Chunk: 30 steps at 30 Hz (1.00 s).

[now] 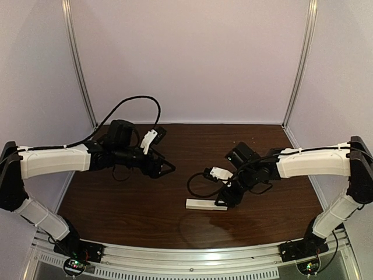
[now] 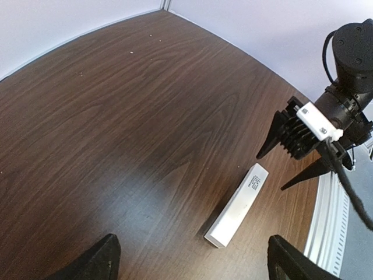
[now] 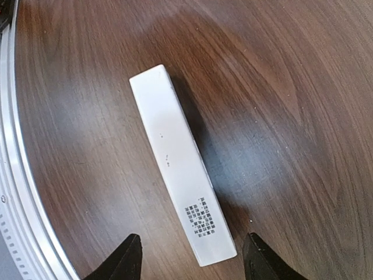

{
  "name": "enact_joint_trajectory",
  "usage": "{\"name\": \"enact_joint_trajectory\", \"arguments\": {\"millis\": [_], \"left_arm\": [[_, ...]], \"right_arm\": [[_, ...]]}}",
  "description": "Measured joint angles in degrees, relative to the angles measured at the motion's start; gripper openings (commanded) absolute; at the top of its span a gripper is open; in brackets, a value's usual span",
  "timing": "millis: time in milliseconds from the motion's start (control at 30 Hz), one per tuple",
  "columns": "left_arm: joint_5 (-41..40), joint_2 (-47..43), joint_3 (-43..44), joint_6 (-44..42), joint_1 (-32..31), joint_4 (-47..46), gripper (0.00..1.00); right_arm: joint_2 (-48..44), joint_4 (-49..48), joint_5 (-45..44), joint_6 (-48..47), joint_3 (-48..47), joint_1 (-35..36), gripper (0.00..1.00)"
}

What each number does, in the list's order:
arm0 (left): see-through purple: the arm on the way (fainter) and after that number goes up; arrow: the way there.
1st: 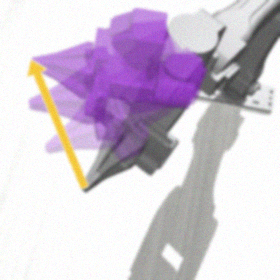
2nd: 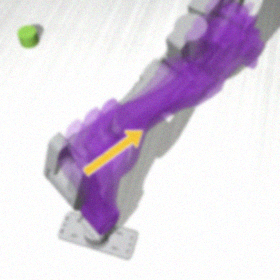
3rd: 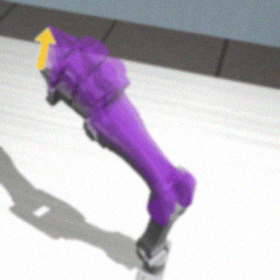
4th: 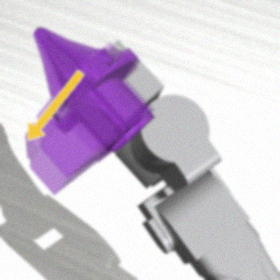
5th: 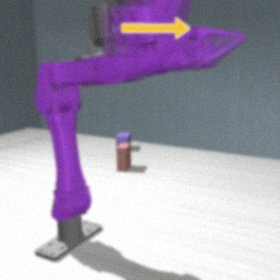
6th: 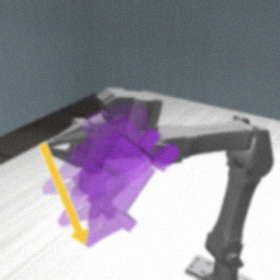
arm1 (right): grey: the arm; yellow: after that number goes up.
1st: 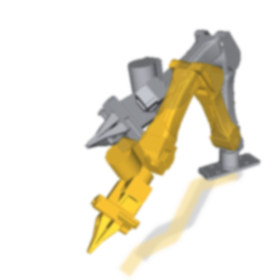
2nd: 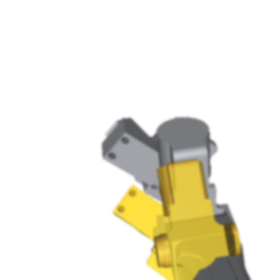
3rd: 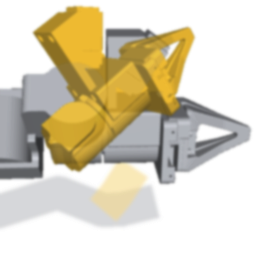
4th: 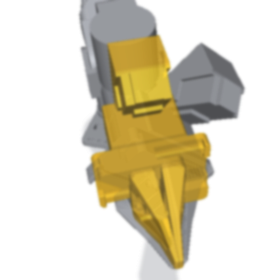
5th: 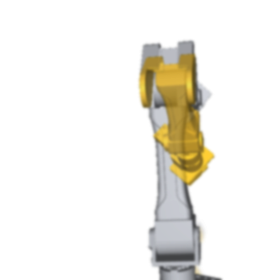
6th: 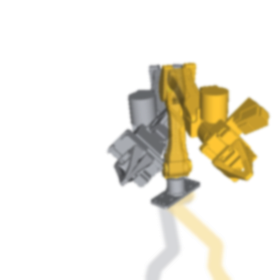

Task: Load the batteries into the remote control
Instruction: Pick up the remote control from the center of the board.

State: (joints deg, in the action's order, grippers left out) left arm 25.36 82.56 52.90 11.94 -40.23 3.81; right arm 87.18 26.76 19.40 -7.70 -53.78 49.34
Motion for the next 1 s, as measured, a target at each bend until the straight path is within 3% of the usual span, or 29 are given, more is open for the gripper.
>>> {"name": "enact_joint_trajectory", "arguments": {"millis": [667, 1000], "left_arm": [[1.53, -0.39, -1.95, 2.34, 0.0, -3.13, 0.89], [1.42, -0.61, -2.36, 3.56, 0.04, -3.74, 0.92]], "right_arm": [[14.62, 8.15, -6.99, -10.34, -8.35, 3.39, 0.5], [15.61, 8.63, -7.89, -11.61, -8.61, 4.28, 0.25]]}}
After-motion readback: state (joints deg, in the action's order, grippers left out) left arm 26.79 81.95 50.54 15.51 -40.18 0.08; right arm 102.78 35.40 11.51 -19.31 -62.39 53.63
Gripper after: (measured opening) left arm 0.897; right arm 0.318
